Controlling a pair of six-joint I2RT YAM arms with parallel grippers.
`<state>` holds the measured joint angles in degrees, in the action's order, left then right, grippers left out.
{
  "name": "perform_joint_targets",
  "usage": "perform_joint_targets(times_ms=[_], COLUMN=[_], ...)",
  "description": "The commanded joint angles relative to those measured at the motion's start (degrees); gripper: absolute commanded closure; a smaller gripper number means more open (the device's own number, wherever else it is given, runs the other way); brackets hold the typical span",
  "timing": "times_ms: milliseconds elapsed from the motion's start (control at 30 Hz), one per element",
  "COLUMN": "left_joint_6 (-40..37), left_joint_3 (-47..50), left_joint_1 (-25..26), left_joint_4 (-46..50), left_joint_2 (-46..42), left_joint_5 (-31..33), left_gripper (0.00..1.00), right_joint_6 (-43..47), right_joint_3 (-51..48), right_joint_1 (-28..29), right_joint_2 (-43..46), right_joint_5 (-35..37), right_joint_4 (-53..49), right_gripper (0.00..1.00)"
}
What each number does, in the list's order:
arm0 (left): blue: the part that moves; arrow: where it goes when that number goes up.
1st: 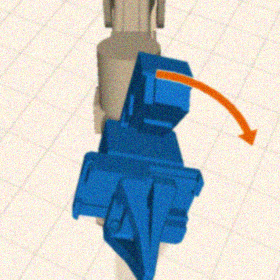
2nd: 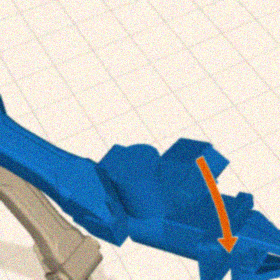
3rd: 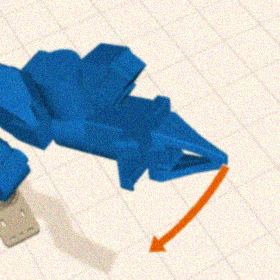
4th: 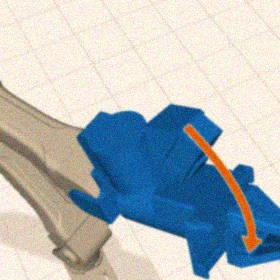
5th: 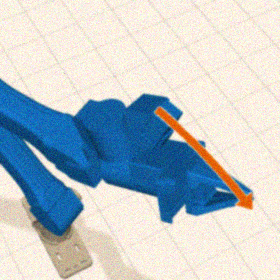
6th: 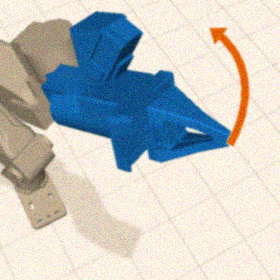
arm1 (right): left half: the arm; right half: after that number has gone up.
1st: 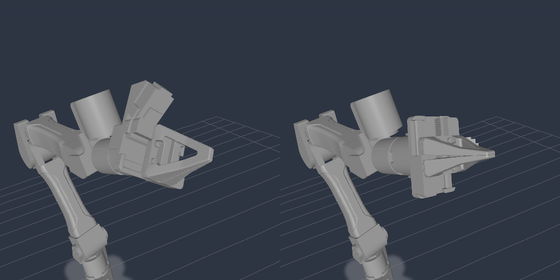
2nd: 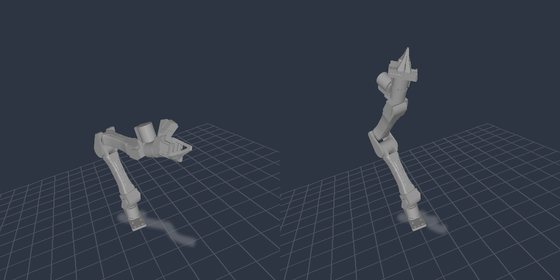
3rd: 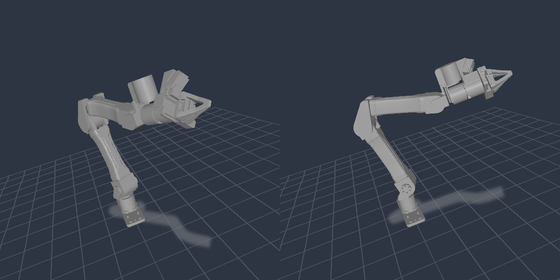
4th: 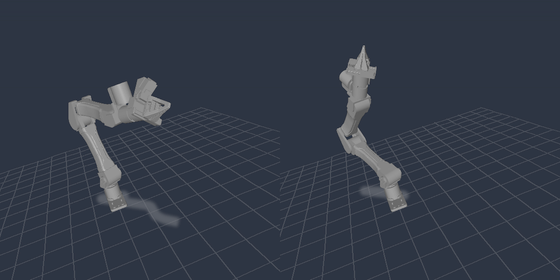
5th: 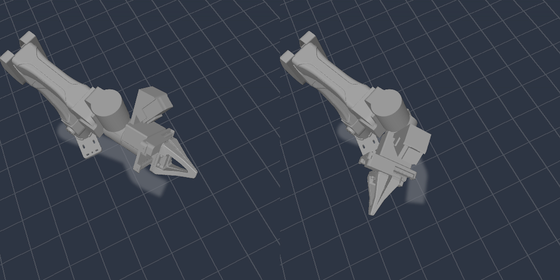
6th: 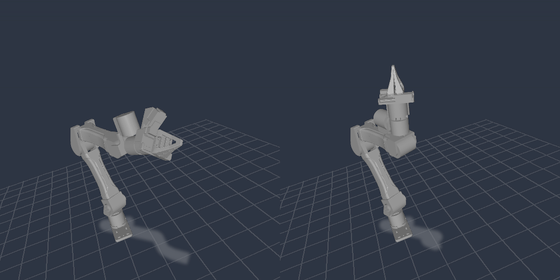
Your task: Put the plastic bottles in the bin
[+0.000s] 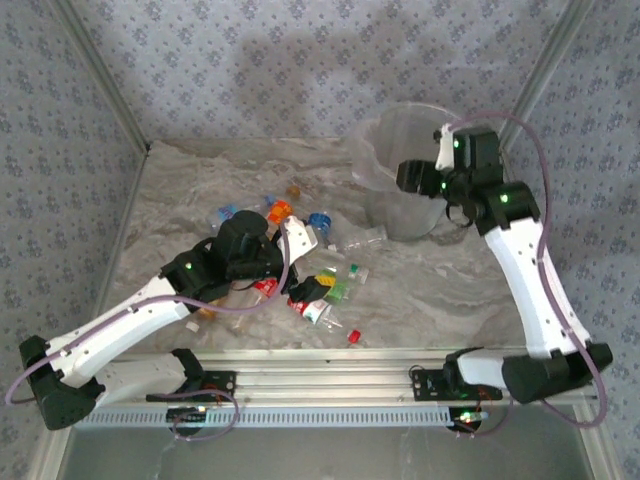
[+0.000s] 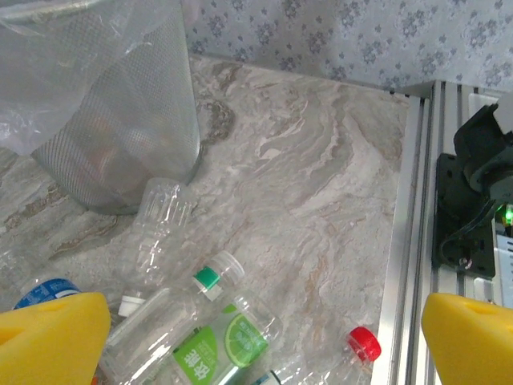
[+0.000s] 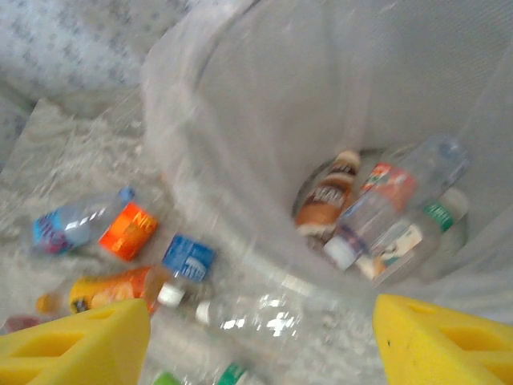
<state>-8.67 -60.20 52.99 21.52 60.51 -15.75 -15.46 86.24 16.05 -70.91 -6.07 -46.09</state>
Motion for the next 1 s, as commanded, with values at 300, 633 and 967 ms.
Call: perform_joint_targets(times_ms=[300,633,967], left_joint_6=[-8.25,-8.50,-6.45], left_joint_3=[-4.22,-0.84,1.23], left_joint_1=[1.15,1.24,1.42], left_joint_4=[11.02,7.73,4.27], left_joint_2=[-3.27,-3.25,-3.25], left_joint_5=[6.42,8.66,7.27], left_gripper=[0.00,0.00,0.00], right_joint_6=[0.32,3.24,9.97], right_joint_3=[-19.38,-23.80,-18.40], right_joint_1=[16.60,24.56,27.46], right_joint_2=[8.86,-4.26,-19.14], right_joint_5=[-4.62,-3.78,0.65], right_joint_4=[0.62,5.46,3.54], right_gripper=[0.27,0.39,0.41])
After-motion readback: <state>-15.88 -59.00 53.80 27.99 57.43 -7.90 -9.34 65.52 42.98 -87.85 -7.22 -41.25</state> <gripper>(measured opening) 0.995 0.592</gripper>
